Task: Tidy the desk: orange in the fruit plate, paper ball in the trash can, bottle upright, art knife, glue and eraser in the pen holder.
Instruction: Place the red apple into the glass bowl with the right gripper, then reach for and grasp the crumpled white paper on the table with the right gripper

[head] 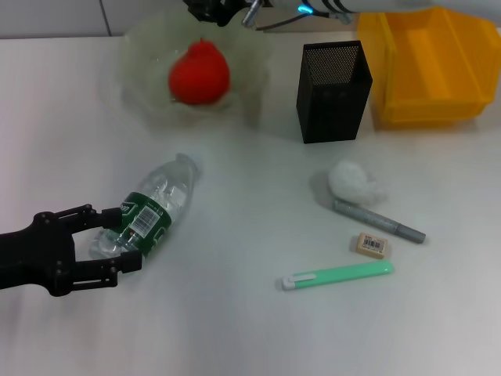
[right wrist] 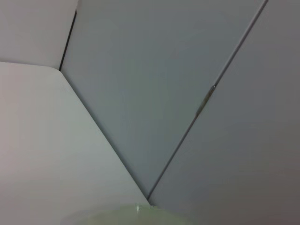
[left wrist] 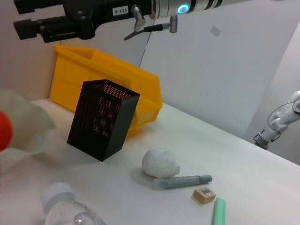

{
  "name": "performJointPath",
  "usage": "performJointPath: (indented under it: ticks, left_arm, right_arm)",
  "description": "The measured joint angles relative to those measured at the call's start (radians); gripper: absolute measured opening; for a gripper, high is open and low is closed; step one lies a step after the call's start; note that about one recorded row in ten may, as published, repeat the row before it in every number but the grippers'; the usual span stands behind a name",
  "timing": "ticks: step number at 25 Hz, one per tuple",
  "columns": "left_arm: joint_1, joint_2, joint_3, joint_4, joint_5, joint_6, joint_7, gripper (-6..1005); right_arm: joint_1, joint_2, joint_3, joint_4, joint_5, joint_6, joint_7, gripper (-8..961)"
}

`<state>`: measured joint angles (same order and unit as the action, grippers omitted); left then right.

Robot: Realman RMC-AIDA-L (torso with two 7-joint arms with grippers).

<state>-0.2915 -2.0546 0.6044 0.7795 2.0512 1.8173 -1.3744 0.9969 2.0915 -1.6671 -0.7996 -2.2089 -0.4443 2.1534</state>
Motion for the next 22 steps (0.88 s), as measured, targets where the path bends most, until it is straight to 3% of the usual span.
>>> performJointPath:
  ticks: [5,10,14,18,22]
  left_arm:
    - [0.000,0.005,0.000,0.000,-0.004,0.001,0.002,858]
    - [0.000,0.007,0.000,0.007,-0.004,0.026,0.011,858]
    - [-0.007,0.012,0.001,0.011,-0.005,0.043,0.014,858]
    - [-0.017,0.019,0.006,0.012,-0.005,0.051,0.015,858]
    - [-0.024,0.020,0.006,0.012,-0.005,0.051,0.015,858]
  right_arm:
    - [-0.022,-0.003,0.020,-0.046,0.007,-0.065,0.016,567]
    - [-0.076,-0.009,0.156,-0.214,-0.038,-0.452,0.109,692]
    - [-0.085,-0.010,0.243,-0.349,-0.241,-0.779,0.278,775]
    - [-0.058,-0.010,0.252,-0.406,-0.439,-1.040,0.394,775]
    - [-0.041,-0.010,0.250,-0.390,-0.477,-1.131,0.423,776]
